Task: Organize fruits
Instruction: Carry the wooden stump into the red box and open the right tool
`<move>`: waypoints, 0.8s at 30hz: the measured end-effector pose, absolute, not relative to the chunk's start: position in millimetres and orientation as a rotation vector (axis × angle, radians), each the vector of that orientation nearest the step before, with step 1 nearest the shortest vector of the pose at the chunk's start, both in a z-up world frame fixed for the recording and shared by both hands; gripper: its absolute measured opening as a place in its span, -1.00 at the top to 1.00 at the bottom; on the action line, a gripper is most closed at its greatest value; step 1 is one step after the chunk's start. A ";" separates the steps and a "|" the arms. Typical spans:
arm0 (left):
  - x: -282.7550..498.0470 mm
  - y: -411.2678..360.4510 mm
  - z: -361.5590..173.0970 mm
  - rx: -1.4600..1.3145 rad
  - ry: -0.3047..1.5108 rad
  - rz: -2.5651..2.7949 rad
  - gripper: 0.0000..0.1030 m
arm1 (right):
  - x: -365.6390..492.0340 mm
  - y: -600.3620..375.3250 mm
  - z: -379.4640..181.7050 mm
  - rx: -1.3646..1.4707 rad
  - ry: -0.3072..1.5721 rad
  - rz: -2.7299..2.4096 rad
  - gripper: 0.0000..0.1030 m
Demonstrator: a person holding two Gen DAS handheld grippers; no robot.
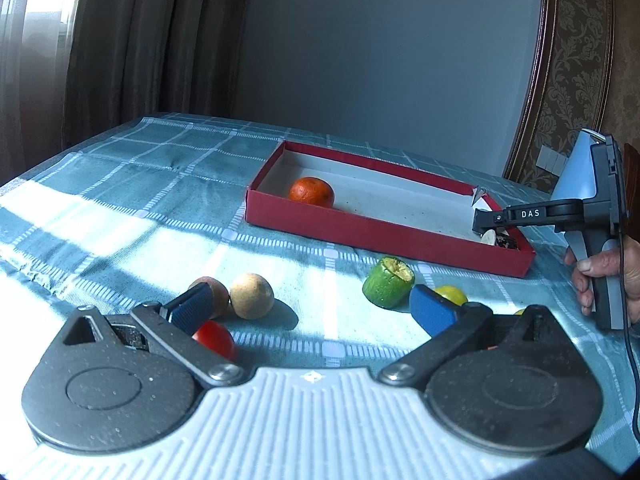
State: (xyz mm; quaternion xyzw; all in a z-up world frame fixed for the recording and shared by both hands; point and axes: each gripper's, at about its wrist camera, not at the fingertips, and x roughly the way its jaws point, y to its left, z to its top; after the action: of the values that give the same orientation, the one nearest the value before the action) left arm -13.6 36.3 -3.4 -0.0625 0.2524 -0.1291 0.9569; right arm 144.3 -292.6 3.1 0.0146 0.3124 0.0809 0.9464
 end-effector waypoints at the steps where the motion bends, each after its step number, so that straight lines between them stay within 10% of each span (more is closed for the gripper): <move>1: -13.5 37.5 -4.0 -0.134 0.511 -0.264 -1.00 | 141.3 -291.1 2.9 0.021 0.633 0.162 0.38; 16: -20.6 41.9 -3.2 -0.150 0.471 -0.259 -1.00 | 131.5 -282.1 -7.5 -0.030 0.594 0.144 0.31; 24: -34.1 37.9 0.8 -0.112 0.392 -0.228 -1.00 | 84.5 -289.4 27.6 0.053 0.454 0.069 -0.19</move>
State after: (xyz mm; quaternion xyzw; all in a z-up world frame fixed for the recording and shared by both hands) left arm -34.1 37.9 0.8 -0.0553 0.1942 -0.1129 0.9729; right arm 84.5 -289.4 27.6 0.0261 0.2252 0.0344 0.9734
